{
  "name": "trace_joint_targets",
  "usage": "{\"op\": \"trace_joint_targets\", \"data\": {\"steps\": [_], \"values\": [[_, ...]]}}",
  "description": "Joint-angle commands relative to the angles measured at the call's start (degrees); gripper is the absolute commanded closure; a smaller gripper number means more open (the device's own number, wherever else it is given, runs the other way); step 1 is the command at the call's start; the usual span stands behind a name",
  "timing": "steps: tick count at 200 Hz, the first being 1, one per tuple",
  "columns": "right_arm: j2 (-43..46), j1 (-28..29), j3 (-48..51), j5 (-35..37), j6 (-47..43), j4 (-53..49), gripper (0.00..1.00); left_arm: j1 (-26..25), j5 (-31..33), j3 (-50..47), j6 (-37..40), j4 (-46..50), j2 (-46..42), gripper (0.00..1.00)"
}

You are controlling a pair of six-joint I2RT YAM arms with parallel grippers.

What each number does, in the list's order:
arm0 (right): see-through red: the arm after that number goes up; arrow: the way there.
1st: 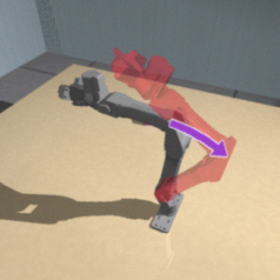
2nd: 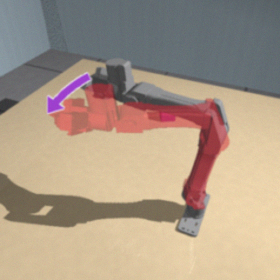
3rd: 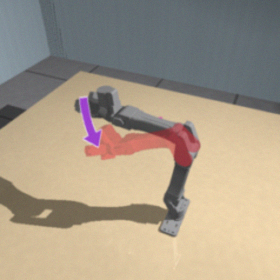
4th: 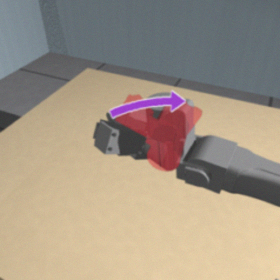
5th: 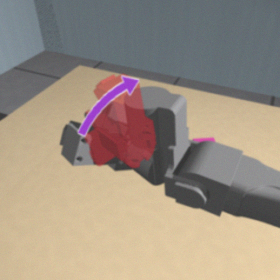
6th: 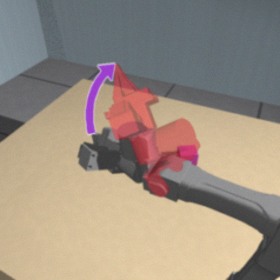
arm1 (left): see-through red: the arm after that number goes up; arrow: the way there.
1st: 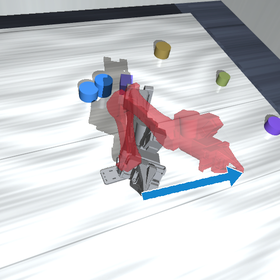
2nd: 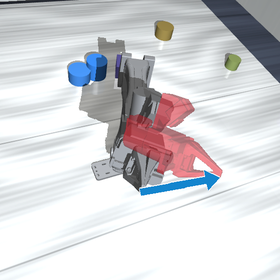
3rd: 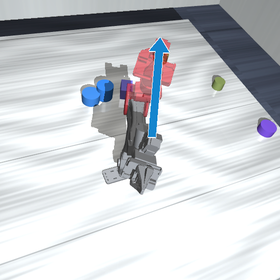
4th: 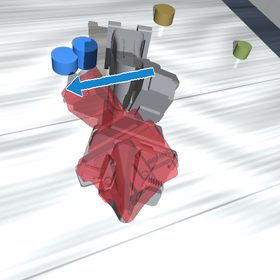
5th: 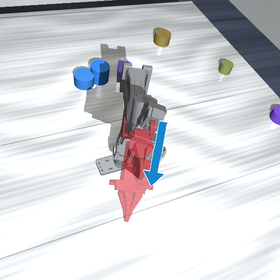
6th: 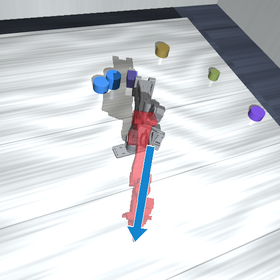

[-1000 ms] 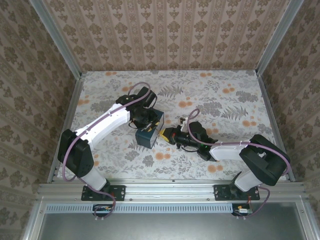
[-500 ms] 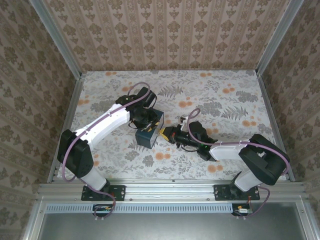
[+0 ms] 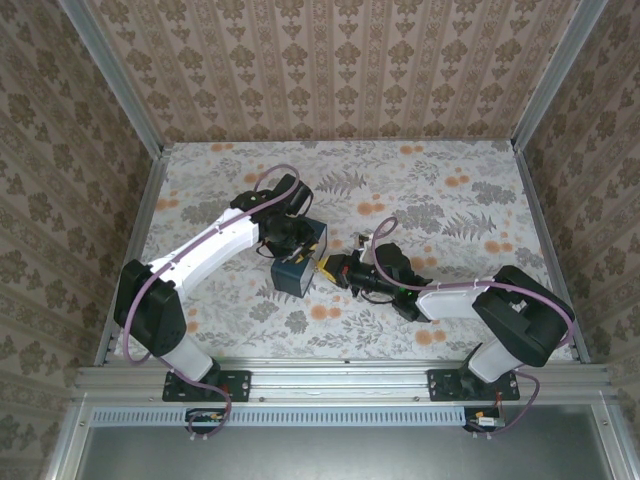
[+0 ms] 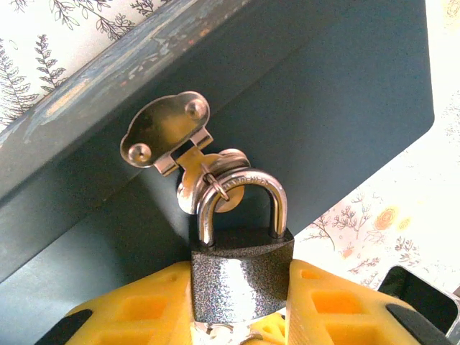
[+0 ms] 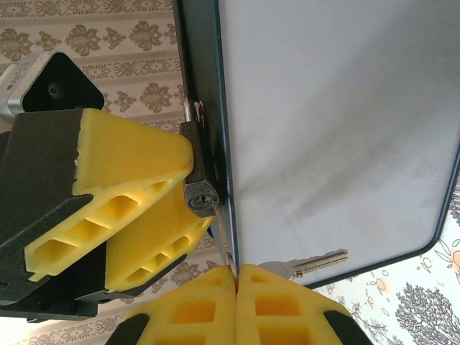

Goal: Unlock a padlock with a key

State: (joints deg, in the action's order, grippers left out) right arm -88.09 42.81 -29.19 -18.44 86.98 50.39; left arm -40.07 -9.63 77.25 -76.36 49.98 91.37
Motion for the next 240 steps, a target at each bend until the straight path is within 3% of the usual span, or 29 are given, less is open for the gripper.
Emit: {"op": "trace_joint_targets", "data": {"steps": [1, 141, 240], "values": [[-0.21, 0.34, -1.59, 0.74, -0.67, 3.31, 1.0, -0.48, -0.04, -2.54, -1.69, 3.45, 0.69, 0.7], [2.35, 0.21, -2.01, 1.38, -3.75, -3.4, 1.0, -0.51, 0.02, -2.72, -2.61, 3.28, 0.68, 0.7], [3.23, 0.19, -1.69, 2.01, -5.23, -1.52, 1.0, -0.63, 0.1, -2.81, -2.77, 3.36, 0.76, 0.7]]}}
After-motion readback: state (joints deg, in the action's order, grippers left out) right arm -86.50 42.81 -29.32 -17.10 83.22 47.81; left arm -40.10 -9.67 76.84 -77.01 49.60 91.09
